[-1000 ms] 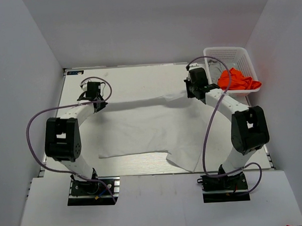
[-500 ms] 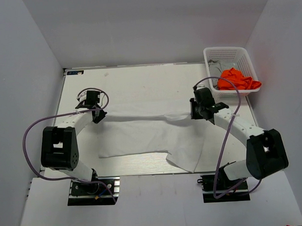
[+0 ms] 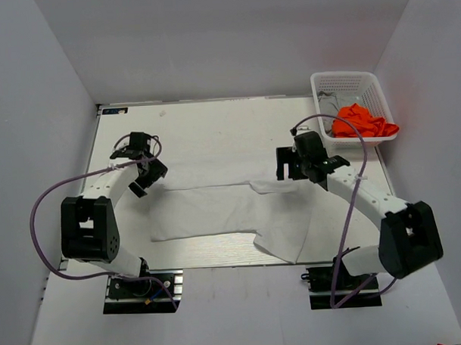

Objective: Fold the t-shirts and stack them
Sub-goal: Fold the flattened tshirt in 1/3 of the way

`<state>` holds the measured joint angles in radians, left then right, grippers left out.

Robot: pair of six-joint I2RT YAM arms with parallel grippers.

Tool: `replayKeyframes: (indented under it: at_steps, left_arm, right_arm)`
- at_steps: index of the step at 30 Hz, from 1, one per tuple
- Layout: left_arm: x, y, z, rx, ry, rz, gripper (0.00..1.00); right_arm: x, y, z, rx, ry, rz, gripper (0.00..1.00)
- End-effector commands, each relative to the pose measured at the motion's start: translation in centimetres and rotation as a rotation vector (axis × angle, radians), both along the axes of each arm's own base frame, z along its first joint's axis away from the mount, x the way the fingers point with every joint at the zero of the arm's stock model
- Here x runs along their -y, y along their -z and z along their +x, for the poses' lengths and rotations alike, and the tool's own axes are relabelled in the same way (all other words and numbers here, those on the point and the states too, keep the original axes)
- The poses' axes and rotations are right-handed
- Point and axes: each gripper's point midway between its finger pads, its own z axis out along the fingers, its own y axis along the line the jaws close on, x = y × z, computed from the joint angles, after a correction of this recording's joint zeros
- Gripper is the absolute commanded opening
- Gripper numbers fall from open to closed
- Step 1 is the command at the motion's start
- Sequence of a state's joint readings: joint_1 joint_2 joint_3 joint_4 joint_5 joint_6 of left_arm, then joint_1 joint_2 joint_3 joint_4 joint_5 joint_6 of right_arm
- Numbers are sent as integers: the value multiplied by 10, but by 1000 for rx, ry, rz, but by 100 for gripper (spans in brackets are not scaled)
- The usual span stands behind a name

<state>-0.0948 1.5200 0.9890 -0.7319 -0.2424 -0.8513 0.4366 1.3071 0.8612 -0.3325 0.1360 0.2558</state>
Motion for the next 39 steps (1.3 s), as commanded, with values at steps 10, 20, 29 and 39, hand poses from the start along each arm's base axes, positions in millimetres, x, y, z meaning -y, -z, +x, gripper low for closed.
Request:
replayKeyframes:
  at_steps: [10,20,29,39]
  left_arm:
    - [36,27,87,5,136,-127,99]
    - [29,68,93,-114,103,-106,99]
    - [17,88,165,-88,48,-59,99]
    - [3,-39,222,228,83,39,99]
  right_arm:
    - [-23,36,95,-73,161,50,89]
    - [-27,84,134,-166,156,75,89]
    - [-29,98,221,-111,122,136,89]
    - [-43,-25,237,230,-89,72,89]
